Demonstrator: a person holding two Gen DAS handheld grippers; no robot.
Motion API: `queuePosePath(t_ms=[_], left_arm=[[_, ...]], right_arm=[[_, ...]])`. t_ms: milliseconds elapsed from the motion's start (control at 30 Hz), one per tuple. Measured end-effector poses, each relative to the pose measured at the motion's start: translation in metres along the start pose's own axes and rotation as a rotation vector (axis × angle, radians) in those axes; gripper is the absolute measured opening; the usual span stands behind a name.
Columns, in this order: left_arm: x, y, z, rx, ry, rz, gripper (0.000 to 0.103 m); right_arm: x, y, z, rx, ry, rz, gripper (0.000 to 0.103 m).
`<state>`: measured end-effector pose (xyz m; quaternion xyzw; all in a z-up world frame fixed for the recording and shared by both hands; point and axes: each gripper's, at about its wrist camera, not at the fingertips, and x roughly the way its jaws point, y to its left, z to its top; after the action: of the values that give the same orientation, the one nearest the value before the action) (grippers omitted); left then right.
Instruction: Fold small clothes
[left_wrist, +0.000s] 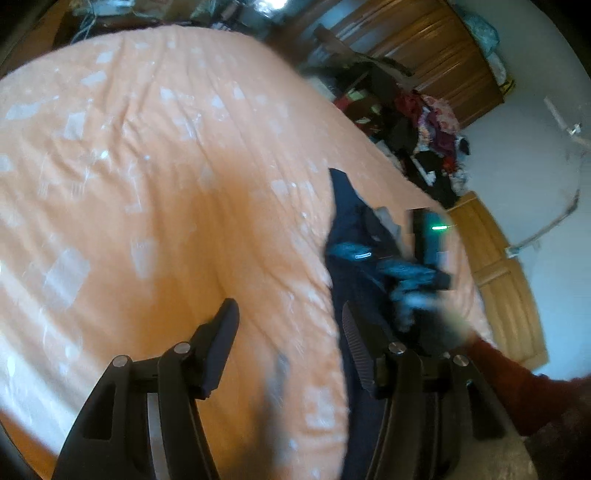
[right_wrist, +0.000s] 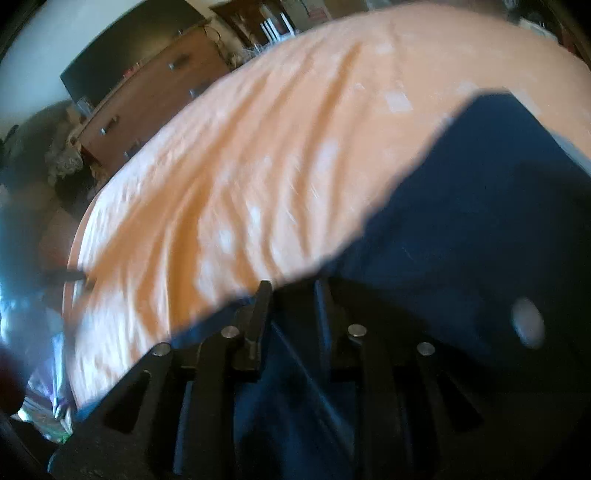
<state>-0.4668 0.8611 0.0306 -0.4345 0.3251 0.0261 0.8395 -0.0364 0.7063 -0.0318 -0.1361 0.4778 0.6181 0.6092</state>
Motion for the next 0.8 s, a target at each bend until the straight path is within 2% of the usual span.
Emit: queuePosePath(t_ms=[33, 100, 167, 267, 333, 367, 467, 600, 667, 733, 800], left_arm=[[-0.001, -0.002, -0.003, -0.002, 0.009, -0.017, 0.062], [-0.001, -0.012, -0.011, 0.023, 0.034, -0.032, 0.062], [-0.002, -0.022, -0.018, 0.053, 0.057, -0.054, 0.063], [-0.002, -0.033, -0.033, 0.095, 0.096, -0.091, 0.064], [-0.001, -0.034, -0.042, 0.101, 0.12, -0.104, 0.064], [0.0, -0.032, -0.048, 0.1, 0.136, -0.11, 0.064], [0.006, -0.03, -0.074, 0.109, 0.198, -0.108, 0.064], [0.007, -0.035, -0.097, 0.131, 0.222, -0.128, 0.064], [0.007, -0.037, -0.104, 0.129, 0.221, -0.135, 0.064], [0.012, -0.041, -0.108, 0.134, 0.22, -0.141, 0.064], [0.018, -0.045, -0.113, 0.146, 0.224, -0.134, 0.062]], right_arm=[[0.001, 0.003, 0.007, 0.024, 0.003, 0.013, 0.05], [-0.013, 0.02, 0.014, 0.029, -0.016, 0.005, 0.049], [-0.057, 0.044, 0.006, 0.002, -0.099, 0.045, 0.049], [-0.132, 0.061, -0.033, -0.015, -0.209, 0.0, 0.058], [-0.186, 0.062, -0.076, 0.027, -0.27, -0.058, 0.076], [-0.2, 0.067, -0.093, 0.057, -0.285, -0.08, 0.078], [-0.249, 0.07, -0.173, 0.199, -0.288, -0.148, 0.078], [-0.303, 0.07, -0.28, 0.371, -0.275, -0.252, 0.075], [-0.323, 0.065, -0.326, 0.451, -0.255, -0.3, 0.07], [-0.336, 0.054, -0.369, 0.567, -0.251, -0.342, 0.057], [-0.343, 0.046, -0.404, 0.673, -0.262, -0.355, 0.051]])
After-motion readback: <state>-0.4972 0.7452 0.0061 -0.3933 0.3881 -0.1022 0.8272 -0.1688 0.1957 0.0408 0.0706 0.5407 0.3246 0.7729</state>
